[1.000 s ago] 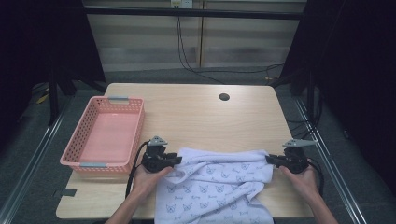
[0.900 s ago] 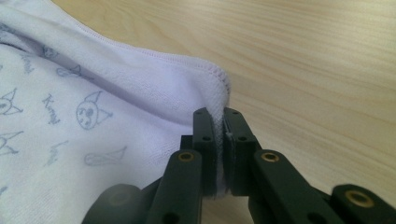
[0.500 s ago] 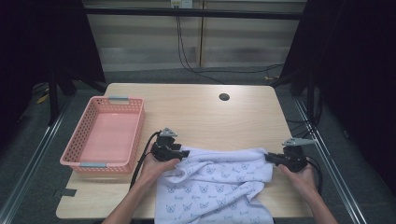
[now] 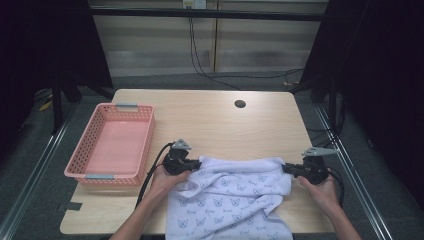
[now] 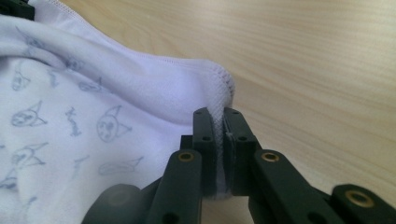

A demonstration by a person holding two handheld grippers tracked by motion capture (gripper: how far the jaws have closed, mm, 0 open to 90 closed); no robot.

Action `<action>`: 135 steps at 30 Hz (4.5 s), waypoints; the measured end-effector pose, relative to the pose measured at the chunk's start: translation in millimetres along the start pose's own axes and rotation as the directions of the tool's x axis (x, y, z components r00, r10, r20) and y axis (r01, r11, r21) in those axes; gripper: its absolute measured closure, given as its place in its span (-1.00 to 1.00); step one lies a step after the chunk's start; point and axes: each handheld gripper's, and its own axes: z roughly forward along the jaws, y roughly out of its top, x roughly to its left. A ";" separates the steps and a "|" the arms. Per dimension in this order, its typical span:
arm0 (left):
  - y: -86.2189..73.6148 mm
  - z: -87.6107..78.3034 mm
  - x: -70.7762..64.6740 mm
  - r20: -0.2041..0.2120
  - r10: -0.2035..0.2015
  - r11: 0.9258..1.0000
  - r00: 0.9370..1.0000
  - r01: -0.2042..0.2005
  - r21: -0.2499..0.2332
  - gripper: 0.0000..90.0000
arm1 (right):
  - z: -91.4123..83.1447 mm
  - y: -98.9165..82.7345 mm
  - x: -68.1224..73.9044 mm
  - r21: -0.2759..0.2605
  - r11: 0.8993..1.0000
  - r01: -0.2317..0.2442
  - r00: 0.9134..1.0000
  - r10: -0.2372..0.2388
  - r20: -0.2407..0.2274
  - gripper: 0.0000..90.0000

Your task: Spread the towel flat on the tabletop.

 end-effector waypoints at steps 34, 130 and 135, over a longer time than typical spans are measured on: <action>125.5 -103.0 53.3 -0.213 -0.040 0.935 0.976 -0.039 -0.354 0.84 | -10.5 174.6 -21.7 -0.280 0.958 0.058 0.998 -0.045 0.051 0.84; -49.2 -32.4 -54.2 0.096 0.086 0.985 0.992 -0.099 0.139 0.93 | -19.1 -44.5 59.1 0.175 0.975 0.137 0.989 -0.126 -0.073 0.90; -61.1 -45.5 -63.2 0.113 0.081 0.983 0.990 -0.098 0.153 0.85 | -31.1 -52.1 68.1 0.156 0.978 0.141 0.987 -0.126 -0.103 0.69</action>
